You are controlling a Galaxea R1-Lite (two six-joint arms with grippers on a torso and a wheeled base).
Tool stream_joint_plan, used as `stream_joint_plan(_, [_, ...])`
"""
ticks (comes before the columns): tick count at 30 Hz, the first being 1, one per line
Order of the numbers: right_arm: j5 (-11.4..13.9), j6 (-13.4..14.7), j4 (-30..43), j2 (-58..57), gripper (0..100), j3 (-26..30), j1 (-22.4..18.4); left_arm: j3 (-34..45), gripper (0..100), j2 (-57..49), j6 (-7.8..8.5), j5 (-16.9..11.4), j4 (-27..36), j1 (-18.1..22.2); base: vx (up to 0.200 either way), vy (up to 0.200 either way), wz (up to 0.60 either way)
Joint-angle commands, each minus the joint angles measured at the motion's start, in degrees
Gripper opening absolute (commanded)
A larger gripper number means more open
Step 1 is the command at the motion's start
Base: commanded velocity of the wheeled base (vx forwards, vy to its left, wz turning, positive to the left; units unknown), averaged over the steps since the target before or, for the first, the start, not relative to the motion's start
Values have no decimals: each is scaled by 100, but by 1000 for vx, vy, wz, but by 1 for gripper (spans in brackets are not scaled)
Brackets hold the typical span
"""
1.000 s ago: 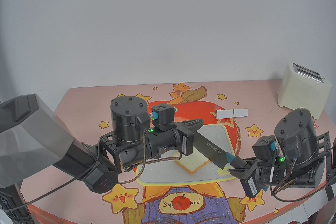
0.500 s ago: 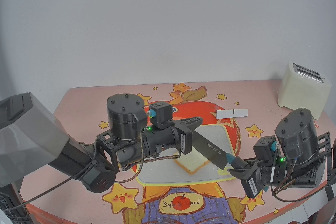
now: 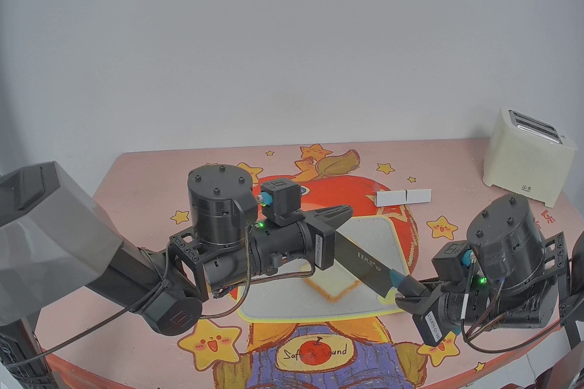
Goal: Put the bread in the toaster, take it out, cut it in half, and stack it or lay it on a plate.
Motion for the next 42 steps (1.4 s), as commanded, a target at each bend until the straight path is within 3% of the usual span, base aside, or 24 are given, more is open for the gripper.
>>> stream_joint_plan(1, [-1,2,26,39,0,44,2,11,0,50,3,-6,4,-11,0,0,0])
stream_joint_plan(42, [-1,2,-1,66,0,88,90,19,0,445,12,-6,-40,-20,0,0,0])
